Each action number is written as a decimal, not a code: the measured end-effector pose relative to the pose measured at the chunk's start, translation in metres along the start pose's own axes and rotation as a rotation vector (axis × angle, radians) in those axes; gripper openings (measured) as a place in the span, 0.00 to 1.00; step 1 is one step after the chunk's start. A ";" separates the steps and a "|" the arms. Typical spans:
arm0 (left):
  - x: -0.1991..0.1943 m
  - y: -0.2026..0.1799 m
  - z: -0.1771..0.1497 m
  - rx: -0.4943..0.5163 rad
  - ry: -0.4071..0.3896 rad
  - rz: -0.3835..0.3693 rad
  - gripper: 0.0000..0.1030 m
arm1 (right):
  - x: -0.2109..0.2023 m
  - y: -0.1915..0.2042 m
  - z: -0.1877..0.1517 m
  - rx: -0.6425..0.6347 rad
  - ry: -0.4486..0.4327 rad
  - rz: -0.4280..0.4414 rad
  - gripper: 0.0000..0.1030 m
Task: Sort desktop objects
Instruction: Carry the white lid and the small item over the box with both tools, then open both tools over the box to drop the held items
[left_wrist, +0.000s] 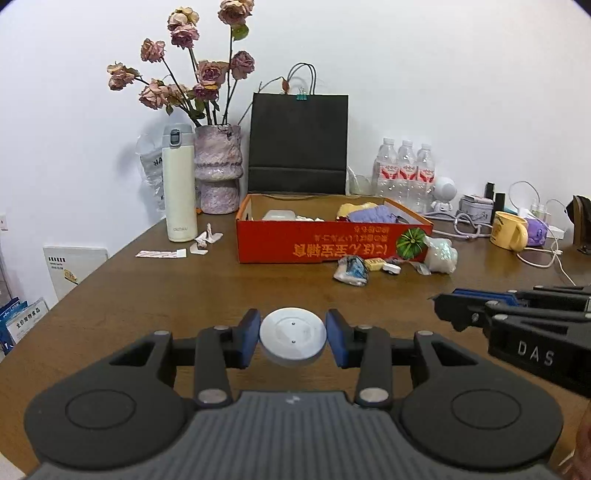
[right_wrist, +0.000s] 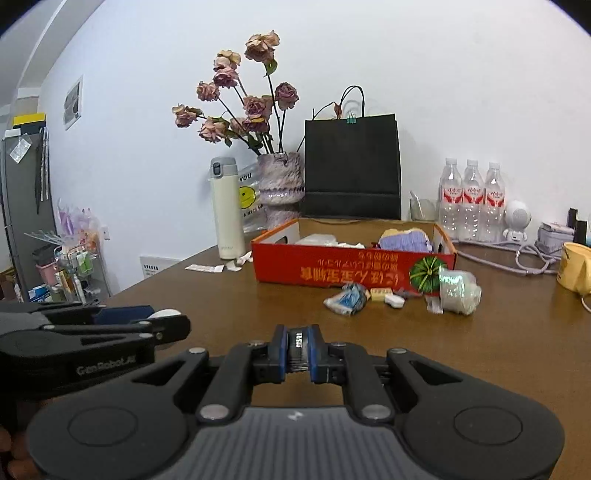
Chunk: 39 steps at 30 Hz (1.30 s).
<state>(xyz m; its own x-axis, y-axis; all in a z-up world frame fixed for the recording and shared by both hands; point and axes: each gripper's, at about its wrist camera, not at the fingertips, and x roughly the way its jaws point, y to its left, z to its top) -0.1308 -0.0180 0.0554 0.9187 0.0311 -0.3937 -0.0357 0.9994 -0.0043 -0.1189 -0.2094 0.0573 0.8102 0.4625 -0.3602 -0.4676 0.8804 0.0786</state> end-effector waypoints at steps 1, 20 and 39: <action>0.000 -0.001 0.000 0.000 -0.001 -0.002 0.39 | -0.001 0.001 -0.001 -0.002 -0.001 0.000 0.10; 0.109 0.012 0.079 0.007 -0.074 -0.040 0.39 | 0.084 -0.045 0.072 0.025 -0.021 -0.007 0.10; 0.335 0.041 0.156 0.079 0.266 0.001 0.39 | 0.331 -0.128 0.173 0.230 0.398 0.117 0.10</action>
<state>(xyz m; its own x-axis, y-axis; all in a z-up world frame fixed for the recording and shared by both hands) 0.2372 0.0364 0.0669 0.7826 0.0364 -0.6215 0.0039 0.9980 0.0633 0.2700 -0.1509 0.0892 0.5377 0.5234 -0.6610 -0.4208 0.8460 0.3275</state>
